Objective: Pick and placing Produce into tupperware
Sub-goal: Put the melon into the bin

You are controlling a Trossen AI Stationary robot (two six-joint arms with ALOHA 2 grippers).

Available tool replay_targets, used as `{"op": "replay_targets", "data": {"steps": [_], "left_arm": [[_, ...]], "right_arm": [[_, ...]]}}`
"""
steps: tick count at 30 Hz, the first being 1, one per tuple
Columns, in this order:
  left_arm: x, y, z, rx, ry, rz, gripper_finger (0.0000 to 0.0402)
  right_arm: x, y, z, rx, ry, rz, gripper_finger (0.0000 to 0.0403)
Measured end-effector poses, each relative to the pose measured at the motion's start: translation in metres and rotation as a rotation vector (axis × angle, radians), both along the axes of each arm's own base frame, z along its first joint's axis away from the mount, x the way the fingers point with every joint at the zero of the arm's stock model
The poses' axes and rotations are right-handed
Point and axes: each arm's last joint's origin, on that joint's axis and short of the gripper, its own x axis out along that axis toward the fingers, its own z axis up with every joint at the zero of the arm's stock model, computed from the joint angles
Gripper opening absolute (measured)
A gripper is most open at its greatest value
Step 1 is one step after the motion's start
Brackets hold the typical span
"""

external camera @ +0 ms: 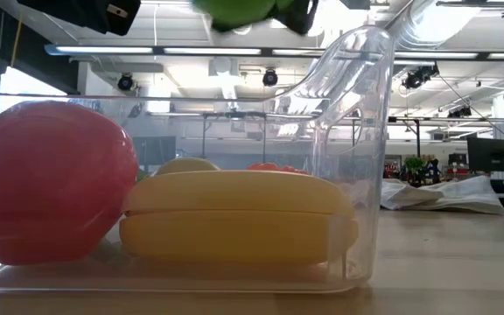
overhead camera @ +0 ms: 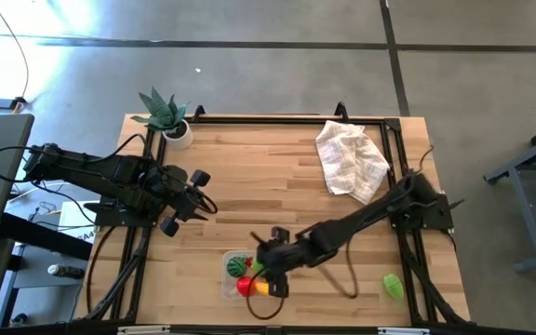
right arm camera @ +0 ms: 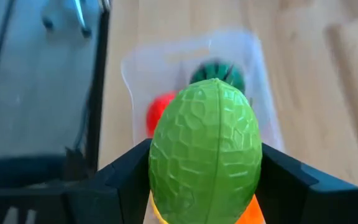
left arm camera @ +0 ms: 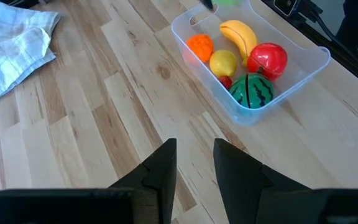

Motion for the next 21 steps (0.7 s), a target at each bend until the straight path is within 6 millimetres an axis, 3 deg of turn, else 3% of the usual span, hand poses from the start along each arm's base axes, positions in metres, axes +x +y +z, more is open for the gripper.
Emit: {"op": "replay_targets", "data": {"steps": [9, 21], "left_arm": [[0.000, 0.000, 0.000, 0.000, 0.000, 0.000, 0.0095], [0.000, 0.000, 0.000, 0.000, 0.000, 0.000, 0.0095]], "right_arm": [[0.029, 0.020, -0.034, 0.011, 0.178, 0.068, 0.0220], [0.030, 0.021, -0.048, 0.029, 0.270, 0.021, 0.0220]]}}
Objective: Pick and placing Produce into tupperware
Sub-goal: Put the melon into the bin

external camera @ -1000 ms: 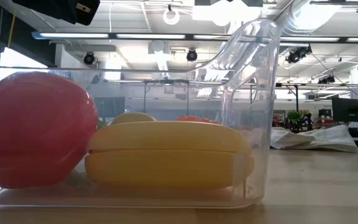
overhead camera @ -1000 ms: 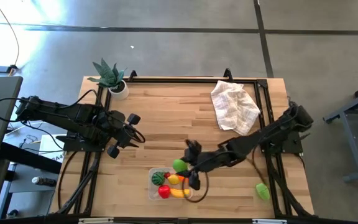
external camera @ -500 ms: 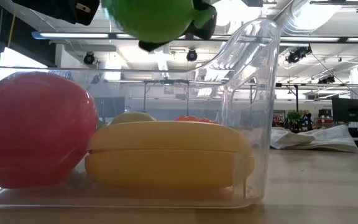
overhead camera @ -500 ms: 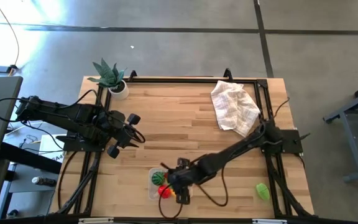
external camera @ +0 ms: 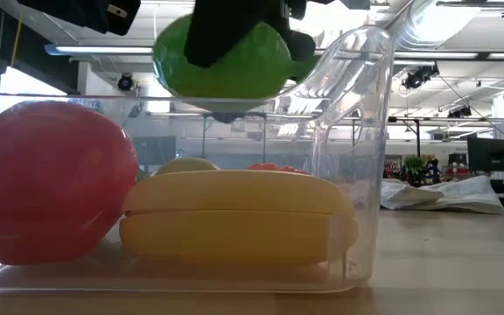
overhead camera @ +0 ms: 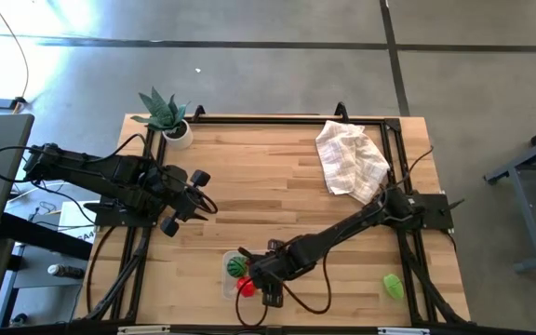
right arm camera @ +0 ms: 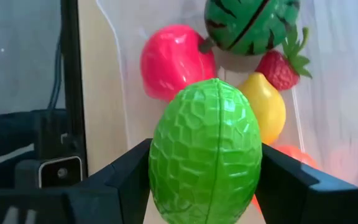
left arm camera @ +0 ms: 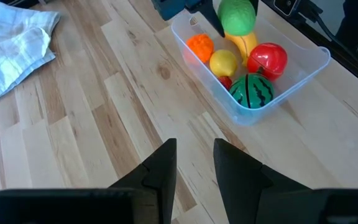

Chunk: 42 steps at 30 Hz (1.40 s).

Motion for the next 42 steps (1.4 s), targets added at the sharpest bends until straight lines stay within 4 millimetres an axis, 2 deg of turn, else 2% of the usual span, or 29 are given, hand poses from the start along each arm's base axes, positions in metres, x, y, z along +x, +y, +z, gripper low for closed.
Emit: {"op": "replay_targets", "data": {"steps": [5, 26, 42], "left_arm": [[0.000, 0.000, 0.000, 0.000, 0.001, 0.000, 0.0095], [0.000, 0.000, 0.000, 0.000, 0.000, 0.000, 0.0095], [0.000, 0.000, 0.000, 0.000, 0.000, 0.000, 0.0095]], "right_arm": [[0.001, 0.000, -0.012, -0.013, 0.033, -0.009, 0.0220], [0.003, 0.000, -0.015, -0.031, 0.022, -0.006, 0.0220], [0.008, 0.005, -0.029, -0.011, 0.029, -0.018, 0.0220]]}}
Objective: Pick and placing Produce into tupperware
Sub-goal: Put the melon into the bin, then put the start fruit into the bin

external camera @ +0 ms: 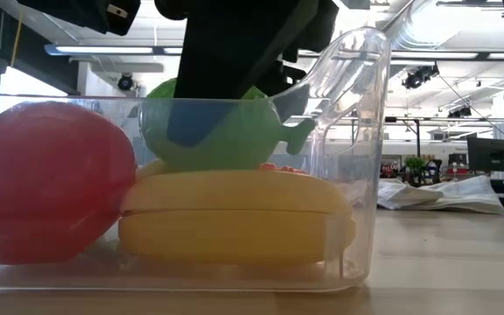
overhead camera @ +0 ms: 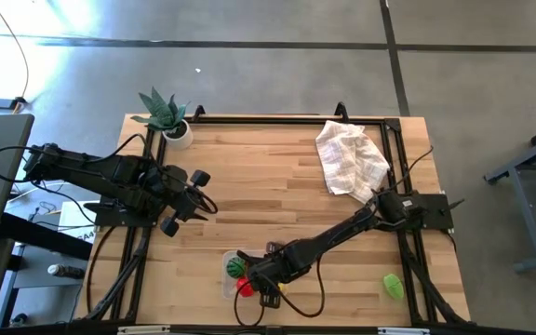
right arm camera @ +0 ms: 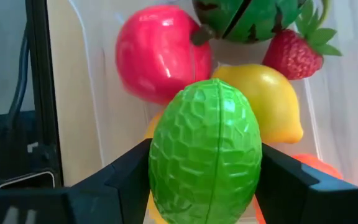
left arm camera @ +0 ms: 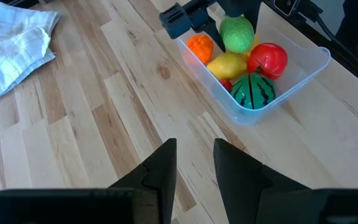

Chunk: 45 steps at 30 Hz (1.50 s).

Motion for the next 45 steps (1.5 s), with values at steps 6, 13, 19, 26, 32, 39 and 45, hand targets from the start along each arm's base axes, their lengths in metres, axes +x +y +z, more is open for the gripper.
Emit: {"op": "replay_targets", "data": {"steps": [6, 13, 19, 26, 32, 39, 45], "left_arm": [[0.000, 0.000, 0.000, 0.000, 0.000, 0.000, 0.0095], [0.000, 0.000, 0.000, 0.000, 0.000, 0.000, 0.0095], [0.000, 0.000, 0.000, 0.000, 0.000, 0.000, 0.0095], [0.000, 0.000, 0.000, 0.000, 0.000, 0.000, 0.0095], [0.000, 0.000, 0.000, 0.000, 0.000, 0.000, 0.0095], [0.000, 0.000, 0.000, 0.000, 0.000, 0.000, 0.0095], [0.000, 0.000, 0.000, 0.000, 0.000, 0.000, 0.0095]], "right_arm": [[-0.001, 0.001, 0.000, -0.004, -0.001, 0.001, 0.0220], [0.000, 0.001, 0.000, -0.005, -0.013, -0.002, 0.0220], [0.000, 0.001, 0.000, -0.006, -0.016, -0.001, 0.0220], [0.001, 0.001, 0.001, -0.014, -0.021, 0.010, 0.0246], [0.000, 0.001, 0.000, -0.021, -0.022, 0.023, 0.0283], [0.001, 0.001, 0.000, -0.034, -0.027, 0.024, 0.0289], [-0.001, -0.001, 0.014, -0.047, -0.065, 0.010, 0.0289]]}}
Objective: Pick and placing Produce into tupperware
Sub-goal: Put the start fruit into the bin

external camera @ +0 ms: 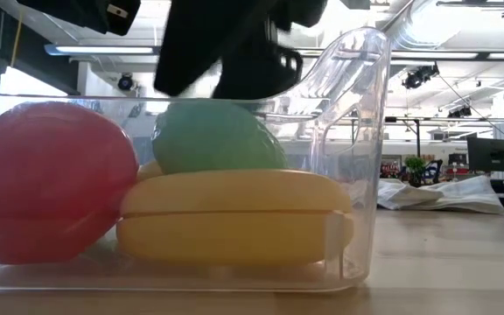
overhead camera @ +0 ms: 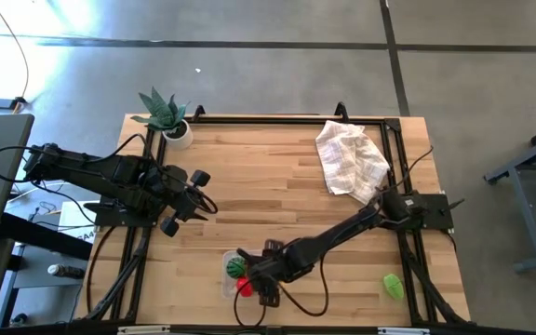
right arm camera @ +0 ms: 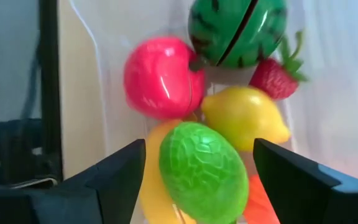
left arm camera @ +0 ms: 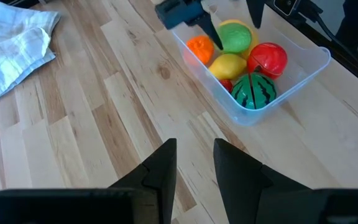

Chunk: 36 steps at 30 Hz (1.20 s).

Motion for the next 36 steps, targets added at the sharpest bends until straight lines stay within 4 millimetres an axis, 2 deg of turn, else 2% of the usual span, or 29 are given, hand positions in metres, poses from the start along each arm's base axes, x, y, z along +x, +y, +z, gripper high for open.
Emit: {"op": "replay_targets", "data": {"steps": [6, 12, 19, 24, 26, 29, 33, 36], "left_arm": [[0.000, 0.000, 0.000, 0.000, 0.000, 0.000, 0.0095], [0.000, 0.000, 0.000, 0.000, 0.000, 0.000, 0.0095], [0.000, 0.000, 0.000, 0.000, 0.000, 0.000, 0.0095], [0.000, 0.000, 0.000, 0.000, 0.000, 0.000, 0.0095], [0.000, 0.000, 0.000, 0.000, 0.000, 0.000, 0.0095], [0.000, 0.000, 0.000, 0.000, 0.000, 0.000, 0.0095], [0.000, 0.000, 0.000, 0.000, 0.001, 0.000, 0.0095], [0.000, 0.000, 0.000, 0.000, 0.000, 0.000, 0.0095]], "right_arm": [[-0.008, -0.005, 0.026, -0.017, -0.040, -0.018, 0.0289], [-0.031, -0.019, 0.065, -0.057, -0.015, -0.112, 0.0289], [-0.087, -0.047, 0.108, -0.128, 0.193, -0.410, 0.0289], [-0.132, -0.048, 0.131, -0.219, 0.283, -0.592, 0.0289], [-0.145, -0.041, 0.134, -0.197, 0.239, -0.604, 0.0289], [-0.178, -0.039, 0.128, -0.167, 0.280, -0.731, 0.0289], [-0.220, -0.033, 0.099, -0.093, 0.327, -0.909, 0.0288], [-0.247, -0.025, 0.082, 0.077, 0.325, -1.012, 0.0288]]}}
